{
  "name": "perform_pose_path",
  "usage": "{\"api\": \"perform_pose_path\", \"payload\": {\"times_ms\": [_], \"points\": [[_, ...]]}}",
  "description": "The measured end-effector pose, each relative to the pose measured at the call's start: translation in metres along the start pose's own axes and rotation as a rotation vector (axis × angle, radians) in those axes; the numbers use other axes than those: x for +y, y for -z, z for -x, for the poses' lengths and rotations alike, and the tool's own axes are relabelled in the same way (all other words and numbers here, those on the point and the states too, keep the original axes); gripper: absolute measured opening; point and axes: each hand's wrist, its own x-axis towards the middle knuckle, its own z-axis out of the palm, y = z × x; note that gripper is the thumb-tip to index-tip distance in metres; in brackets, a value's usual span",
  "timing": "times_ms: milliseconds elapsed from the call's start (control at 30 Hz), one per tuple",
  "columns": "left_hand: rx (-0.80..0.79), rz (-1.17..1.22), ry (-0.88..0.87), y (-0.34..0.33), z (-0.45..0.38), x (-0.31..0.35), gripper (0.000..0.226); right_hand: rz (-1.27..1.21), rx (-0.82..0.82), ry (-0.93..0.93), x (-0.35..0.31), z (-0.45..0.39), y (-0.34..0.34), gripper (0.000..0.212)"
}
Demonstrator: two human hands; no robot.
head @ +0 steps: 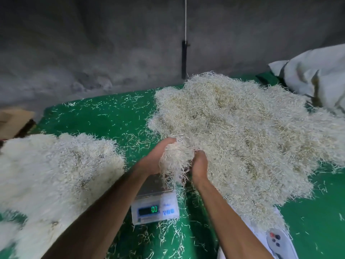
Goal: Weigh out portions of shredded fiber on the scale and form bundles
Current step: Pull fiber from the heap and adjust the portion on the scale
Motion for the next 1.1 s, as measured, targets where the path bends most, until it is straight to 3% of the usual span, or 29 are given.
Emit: {"api": "perform_pose_path", "payload": {"times_ms": [67,133,267,333,400,467,533,633,700,833,933,1000,1100], "points": [[-0.019,0.374,0.209,0.015,0.001,0.029,0.050,0.052,-0.007,-0.101,0.001,-0.007,0.013,0.028],[0.059,0.723,0.359,0.030,-0.009,0.042,0.051,0.233,-0.132,-0.059,0.002,-0.005,0.025,0.037],[0.010,0.932,0.286,0.046,-0.016,0.069,0.025,0.536,-0.415,0.112,-0.010,0.008,0.029,0.066],[-0.008,1.000,0.298,0.050,-0.019,0.074,0.035,0.730,-0.410,0.157,-0.016,0.002,0.029,0.066],[-0.048,0.750,0.309,0.049,-0.023,0.075,0.077,0.655,-0.326,0.181,-0.027,-0.007,0.033,0.049],[-0.144,0.084,0.271,0.039,-0.023,0.078,0.110,0.561,-0.191,0.245,-0.046,-0.018,0.039,0.010],[-0.217,-0.470,0.218,0.024,-0.025,0.076,0.116,0.608,-0.160,0.376,-0.068,-0.029,0.043,0.011],[-0.079,-0.690,0.251,0.009,-0.038,0.070,0.101,0.873,-0.096,0.650,-0.090,-0.033,0.045,0.017],[0.098,-0.663,0.254,0.012,-0.047,0.069,0.085,0.935,-0.069,0.690,-0.091,-0.032,0.055,0.024],[0.376,-0.074,0.194,0.036,-0.058,0.076,0.072,1.141,-0.120,0.410,-0.066,-0.037,0.095,0.066],[0.388,0.306,0.253,0.057,-0.066,0.083,0.080,1.202,-0.200,0.260,-0.055,-0.036,0.107,0.064],[0.371,0.288,0.264,0.051,-0.067,0.084,0.091,1.239,-0.169,0.357,-0.065,-0.032,0.096,0.071],[0.299,0.178,0.252,0.035,-0.066,0.085,0.096,1.208,-0.006,0.654,-0.097,-0.029,0.059,0.082]]}}
